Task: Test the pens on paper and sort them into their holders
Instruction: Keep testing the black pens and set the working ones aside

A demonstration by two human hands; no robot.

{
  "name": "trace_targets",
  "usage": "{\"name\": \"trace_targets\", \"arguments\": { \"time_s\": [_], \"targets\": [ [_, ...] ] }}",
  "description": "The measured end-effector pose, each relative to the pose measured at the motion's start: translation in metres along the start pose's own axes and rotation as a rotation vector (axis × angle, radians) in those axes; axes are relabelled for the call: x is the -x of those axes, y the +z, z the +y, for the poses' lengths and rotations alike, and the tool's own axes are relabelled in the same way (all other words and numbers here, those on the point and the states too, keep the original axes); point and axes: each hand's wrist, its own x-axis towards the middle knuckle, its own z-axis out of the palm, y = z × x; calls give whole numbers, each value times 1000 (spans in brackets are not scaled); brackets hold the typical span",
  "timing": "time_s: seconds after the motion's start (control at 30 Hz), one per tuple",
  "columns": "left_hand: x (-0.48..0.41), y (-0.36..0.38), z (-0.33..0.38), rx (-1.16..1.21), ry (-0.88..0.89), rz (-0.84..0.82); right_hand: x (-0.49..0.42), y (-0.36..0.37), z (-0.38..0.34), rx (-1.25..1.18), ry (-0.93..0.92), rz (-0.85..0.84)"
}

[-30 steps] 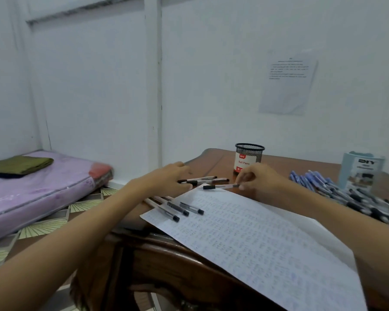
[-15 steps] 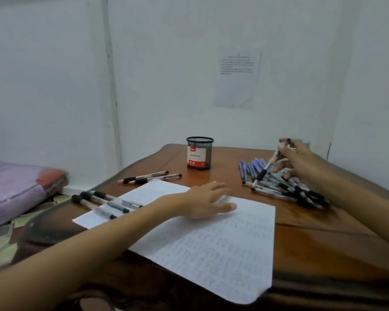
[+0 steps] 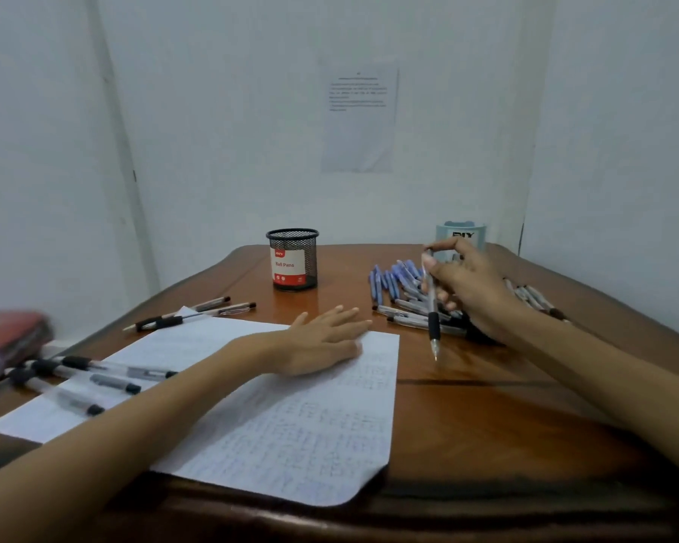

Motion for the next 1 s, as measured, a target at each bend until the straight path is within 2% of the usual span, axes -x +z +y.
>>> {"name": "trace_targets", "arguments": {
  "time_s": [0.2, 0.3, 0.37, 0.4, 0.5, 0.57, 0.7, 0.9, 1.0],
  "targets": [
    [-3, 8, 1, 11, 4, 29, 4, 8, -3, -130, 164, -101],
    [0, 8, 1, -7, 18, 17, 8, 16, -1, -430, 283, -31],
    [2, 7, 1, -8, 28, -7, 11, 18, 0, -636, 303, -1],
    [3, 6, 0, -7, 31, -21, 11, 18, 1, -665, 287, 13],
    [4, 4, 0, -2, 36, -37, 11, 18, 7, -496, 185, 7],
    [4, 5, 0, 2, 39, -30, 13, 21, 11, -361, 131, -82],
    [2, 9, -1, 9, 34, 2, 15, 28, 21, -138, 155, -233],
    [1, 10, -1, 3, 28, 8, 13, 23, 29, 120, -3, -124],
    [1, 9, 0, -3, 30, 12, 14, 25, 29, 210, -80, -181]
  ]
}}
